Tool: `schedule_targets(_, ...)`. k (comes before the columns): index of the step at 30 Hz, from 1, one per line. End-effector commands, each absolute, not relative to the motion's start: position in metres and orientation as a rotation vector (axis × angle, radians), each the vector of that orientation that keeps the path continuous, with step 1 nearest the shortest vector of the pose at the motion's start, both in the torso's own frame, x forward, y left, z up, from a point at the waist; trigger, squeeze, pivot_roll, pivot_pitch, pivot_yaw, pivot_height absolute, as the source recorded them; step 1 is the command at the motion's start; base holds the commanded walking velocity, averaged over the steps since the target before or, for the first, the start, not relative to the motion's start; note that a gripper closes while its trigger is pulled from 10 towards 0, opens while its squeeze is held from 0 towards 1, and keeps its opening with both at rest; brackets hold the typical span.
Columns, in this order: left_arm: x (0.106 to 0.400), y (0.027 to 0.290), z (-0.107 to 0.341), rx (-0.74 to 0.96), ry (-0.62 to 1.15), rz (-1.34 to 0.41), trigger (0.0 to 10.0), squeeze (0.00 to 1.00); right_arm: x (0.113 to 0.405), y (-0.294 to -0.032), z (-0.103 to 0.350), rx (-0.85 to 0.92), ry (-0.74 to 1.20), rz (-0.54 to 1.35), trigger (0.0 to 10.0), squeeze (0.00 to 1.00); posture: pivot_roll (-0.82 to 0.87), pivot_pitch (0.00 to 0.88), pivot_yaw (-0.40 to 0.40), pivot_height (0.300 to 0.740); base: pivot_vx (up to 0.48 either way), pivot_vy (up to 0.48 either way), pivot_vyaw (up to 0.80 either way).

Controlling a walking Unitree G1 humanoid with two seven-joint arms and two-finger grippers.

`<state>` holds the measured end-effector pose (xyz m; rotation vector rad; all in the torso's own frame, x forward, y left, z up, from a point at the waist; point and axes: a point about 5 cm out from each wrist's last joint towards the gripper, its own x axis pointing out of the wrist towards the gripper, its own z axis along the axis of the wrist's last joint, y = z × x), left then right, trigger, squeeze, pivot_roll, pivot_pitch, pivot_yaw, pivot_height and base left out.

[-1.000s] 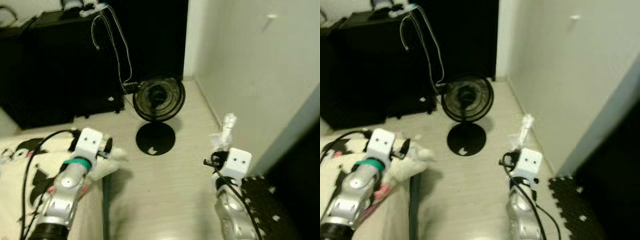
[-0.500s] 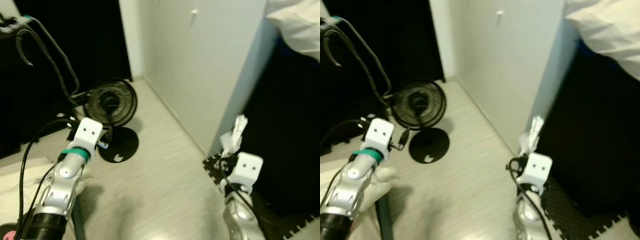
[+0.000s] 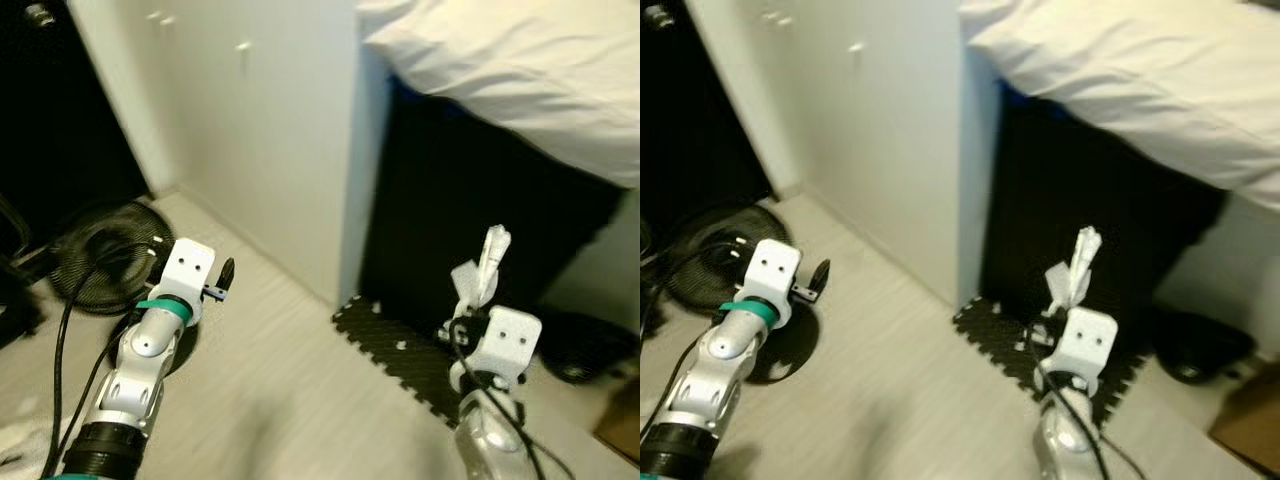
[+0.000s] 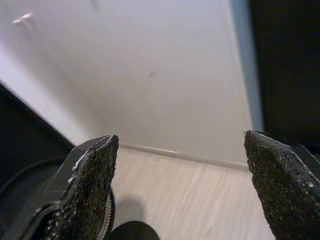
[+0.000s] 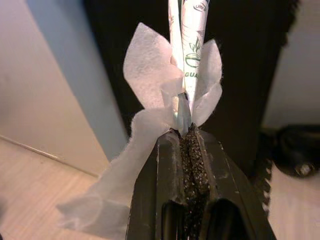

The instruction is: Clean up the room

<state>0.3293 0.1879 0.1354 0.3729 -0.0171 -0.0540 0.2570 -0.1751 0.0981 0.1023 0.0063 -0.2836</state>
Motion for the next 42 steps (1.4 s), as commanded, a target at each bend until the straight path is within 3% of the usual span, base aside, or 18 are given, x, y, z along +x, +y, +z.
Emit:
schedule_targets(1,0.331,0.187,0.133,0.387,-0.007,-0.055,10.0,0.00,0.256,-0.175,0.095,0.103,0.032,-0.285,10.0,0.00,0.06,0.001,0.148,0.740,0.000,0.000,-0.80)
schedule_targets(42,0.330,0.160,0.118,0.300,0.034,-0.136,10.0,0.00,0.259,-0.181,0.094,0.102,0.073,-0.250,10.0,0.00,0.05,0.000,0.121,0.740,0.000,0.000,-0.80)
